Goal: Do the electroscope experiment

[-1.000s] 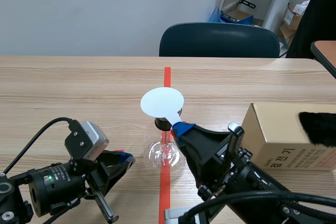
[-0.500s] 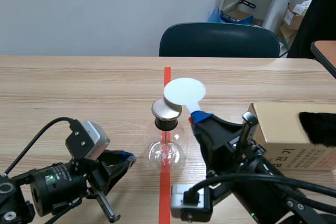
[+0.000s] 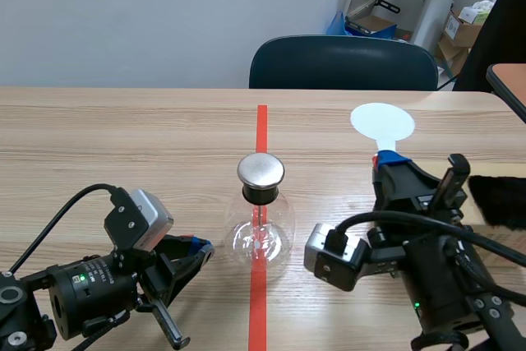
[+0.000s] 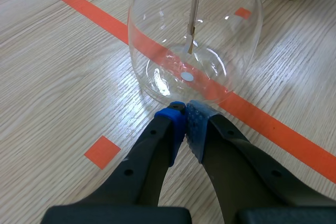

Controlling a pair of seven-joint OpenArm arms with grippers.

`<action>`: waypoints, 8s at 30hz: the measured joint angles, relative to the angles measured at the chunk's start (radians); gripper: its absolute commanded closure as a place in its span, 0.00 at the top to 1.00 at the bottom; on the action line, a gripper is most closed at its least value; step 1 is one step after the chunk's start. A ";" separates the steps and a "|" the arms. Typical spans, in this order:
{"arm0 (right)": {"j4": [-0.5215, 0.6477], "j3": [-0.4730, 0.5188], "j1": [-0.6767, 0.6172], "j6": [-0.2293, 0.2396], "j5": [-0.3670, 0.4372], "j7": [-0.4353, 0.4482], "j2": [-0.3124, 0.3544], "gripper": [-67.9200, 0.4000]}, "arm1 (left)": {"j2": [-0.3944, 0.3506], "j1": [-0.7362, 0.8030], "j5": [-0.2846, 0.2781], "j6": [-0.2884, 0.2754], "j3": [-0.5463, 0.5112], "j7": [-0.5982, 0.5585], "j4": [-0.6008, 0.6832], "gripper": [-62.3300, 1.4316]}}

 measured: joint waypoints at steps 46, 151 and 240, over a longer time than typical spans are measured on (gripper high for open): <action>0.000 0.000 0.000 0.000 0.000 -0.077 0.000 0.01 | 0.000 0.000 0.018 0.002 0.000 0.000 0.000 0.07; -0.377 1.058 -0.119 -0.105 0.176 1.270 -0.311 0.03 | -0.629 0.518 -0.086 0.077 -0.008 -0.534 0.505 0.68; -0.376 1.060 -0.119 -0.109 0.135 0.930 -0.324 0.03 | -0.629 0.518 -0.080 0.095 -0.008 -0.534 0.508 0.68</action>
